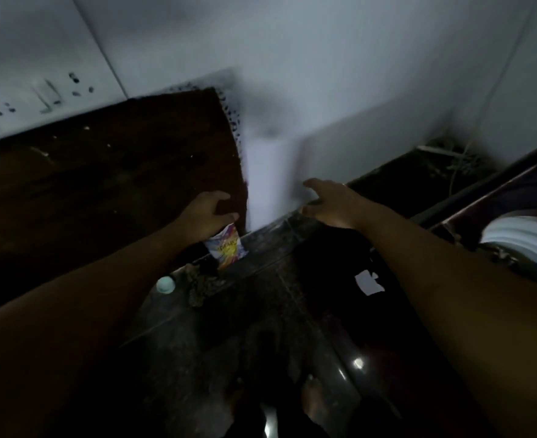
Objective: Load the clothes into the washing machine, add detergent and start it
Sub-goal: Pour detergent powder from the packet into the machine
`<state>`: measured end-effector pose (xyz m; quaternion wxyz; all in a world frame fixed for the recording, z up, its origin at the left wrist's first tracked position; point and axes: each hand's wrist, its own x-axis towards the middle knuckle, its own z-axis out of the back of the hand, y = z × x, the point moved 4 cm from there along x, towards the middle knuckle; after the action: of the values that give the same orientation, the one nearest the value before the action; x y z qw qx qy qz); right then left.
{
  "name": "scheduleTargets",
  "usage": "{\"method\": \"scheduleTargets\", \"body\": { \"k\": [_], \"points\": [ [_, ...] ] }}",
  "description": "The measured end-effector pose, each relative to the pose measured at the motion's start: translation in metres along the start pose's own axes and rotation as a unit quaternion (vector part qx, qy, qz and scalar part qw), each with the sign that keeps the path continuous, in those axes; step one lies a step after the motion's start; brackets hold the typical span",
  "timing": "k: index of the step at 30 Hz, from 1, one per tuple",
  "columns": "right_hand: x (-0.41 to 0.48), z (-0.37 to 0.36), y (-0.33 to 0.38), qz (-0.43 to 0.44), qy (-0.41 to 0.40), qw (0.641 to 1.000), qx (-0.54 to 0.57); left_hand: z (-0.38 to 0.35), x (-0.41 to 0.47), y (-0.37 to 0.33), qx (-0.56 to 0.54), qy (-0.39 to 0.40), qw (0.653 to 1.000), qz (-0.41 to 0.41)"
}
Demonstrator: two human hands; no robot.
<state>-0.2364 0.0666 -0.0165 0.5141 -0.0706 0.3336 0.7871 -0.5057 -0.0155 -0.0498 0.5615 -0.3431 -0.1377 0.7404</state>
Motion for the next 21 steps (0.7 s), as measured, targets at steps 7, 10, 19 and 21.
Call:
{"method": "scheduleTargets", "body": {
  "k": [7,10,19,21],
  "points": [
    [0.077,-0.080,0.008,0.051,0.042,0.997,0.033,-0.045,0.022,0.065,-0.045,-0.036,0.996,0.074],
    [0.111,-0.122,0.010,0.072,0.060,0.995,0.043,-0.078,0.038,0.111,-0.112,-0.034,0.987,0.107],
    [0.235,-0.253,-0.006,0.089,0.078,0.991,0.063,-0.158,0.086,0.216,-0.244,-0.070,0.952,0.173],
    [0.264,-0.284,-0.014,0.089,0.084,0.990,0.071,-0.175,0.104,0.248,-0.287,-0.088,0.936,0.186]
  ]
}}
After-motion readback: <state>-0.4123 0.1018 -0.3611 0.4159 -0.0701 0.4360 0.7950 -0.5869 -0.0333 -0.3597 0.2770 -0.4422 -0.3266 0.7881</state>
